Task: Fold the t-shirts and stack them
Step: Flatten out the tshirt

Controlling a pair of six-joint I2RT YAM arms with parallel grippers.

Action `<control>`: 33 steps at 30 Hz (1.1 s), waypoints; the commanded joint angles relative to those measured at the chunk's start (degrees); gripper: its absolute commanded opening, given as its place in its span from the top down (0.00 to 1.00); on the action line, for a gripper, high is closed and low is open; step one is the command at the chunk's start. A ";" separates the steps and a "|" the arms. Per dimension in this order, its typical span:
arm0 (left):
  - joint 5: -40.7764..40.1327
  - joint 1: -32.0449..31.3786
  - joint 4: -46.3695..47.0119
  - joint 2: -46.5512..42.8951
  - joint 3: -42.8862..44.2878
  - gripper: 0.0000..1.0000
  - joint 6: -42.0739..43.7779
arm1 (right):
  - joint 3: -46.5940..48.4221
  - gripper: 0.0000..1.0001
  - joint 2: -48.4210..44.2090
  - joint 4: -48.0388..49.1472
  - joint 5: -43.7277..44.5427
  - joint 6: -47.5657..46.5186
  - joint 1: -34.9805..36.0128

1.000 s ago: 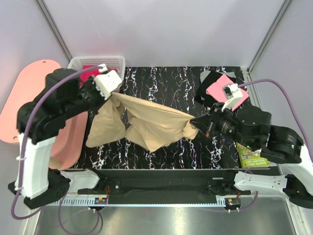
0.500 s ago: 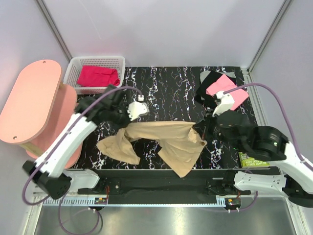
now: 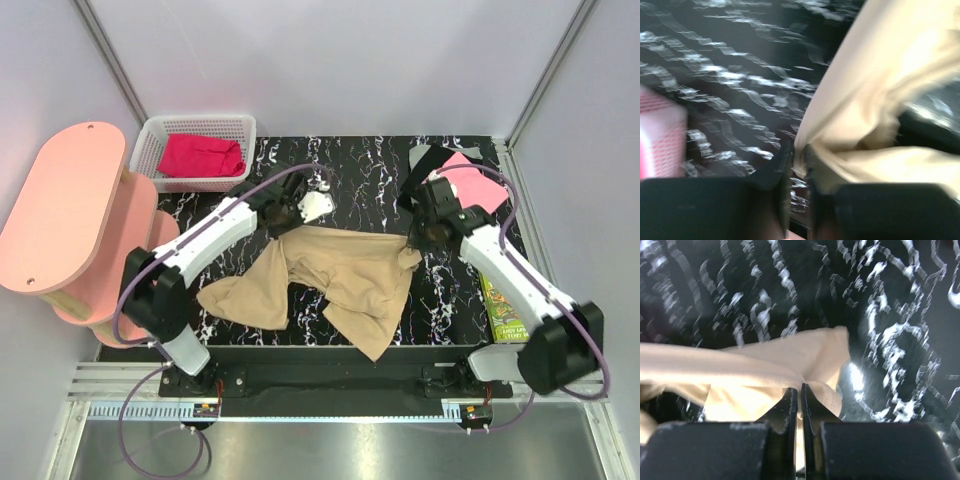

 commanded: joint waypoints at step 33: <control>-9.25 -17.36 4.75 -16.44 -29.38 0.36 -4.83 | -9.91 0.00 -2.56 2.47 -5.79 0.92 12.29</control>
